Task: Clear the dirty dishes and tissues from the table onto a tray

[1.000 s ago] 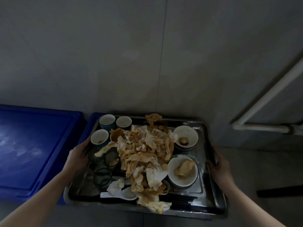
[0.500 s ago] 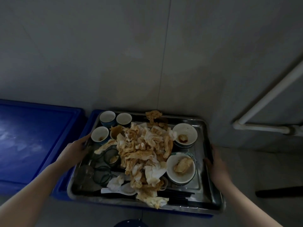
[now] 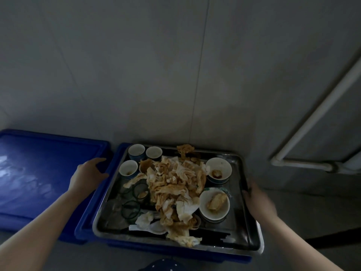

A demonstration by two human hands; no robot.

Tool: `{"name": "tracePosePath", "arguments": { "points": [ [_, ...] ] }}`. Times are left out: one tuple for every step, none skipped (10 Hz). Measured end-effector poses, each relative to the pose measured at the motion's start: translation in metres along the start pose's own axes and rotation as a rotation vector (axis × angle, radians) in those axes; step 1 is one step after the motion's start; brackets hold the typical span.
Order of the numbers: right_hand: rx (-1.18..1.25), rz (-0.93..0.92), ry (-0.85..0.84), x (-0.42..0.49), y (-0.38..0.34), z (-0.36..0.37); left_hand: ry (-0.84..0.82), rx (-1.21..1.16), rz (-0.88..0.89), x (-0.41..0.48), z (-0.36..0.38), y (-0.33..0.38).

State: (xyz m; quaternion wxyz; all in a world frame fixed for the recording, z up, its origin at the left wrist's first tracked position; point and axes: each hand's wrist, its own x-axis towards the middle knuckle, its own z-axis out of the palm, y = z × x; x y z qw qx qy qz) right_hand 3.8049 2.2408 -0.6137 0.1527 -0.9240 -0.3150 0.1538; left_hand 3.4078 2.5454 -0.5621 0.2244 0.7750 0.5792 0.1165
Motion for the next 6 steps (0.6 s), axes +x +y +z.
{"name": "tracePosePath", "arguments": {
  "points": [
    [0.036, -0.088, 0.078, -0.003, -0.015, -0.013, 0.018, -0.035, 0.012, -0.008, -0.008, 0.01],
    [0.059, -0.152, 0.131, -0.009, -0.027, -0.026, 0.031, -0.035, 0.048, -0.021, -0.015, 0.02],
    [0.086, -0.173, 0.137, -0.011, -0.036, -0.036, 0.043, -0.054, 0.057, -0.03, -0.02, 0.028],
    [0.112, -0.197, 0.146, -0.012, -0.048, -0.049, 0.036, -0.083, 0.06, -0.034, -0.026, 0.038],
    [0.144, -0.23, 0.175, -0.012, -0.058, -0.06, -0.009, -0.164, 0.075, -0.036, -0.028, 0.045],
    [0.163, -0.27, 0.201, -0.007, -0.067, -0.07, 0.042, -0.108, 0.112, -0.035, -0.033, 0.053]
  ]
}}
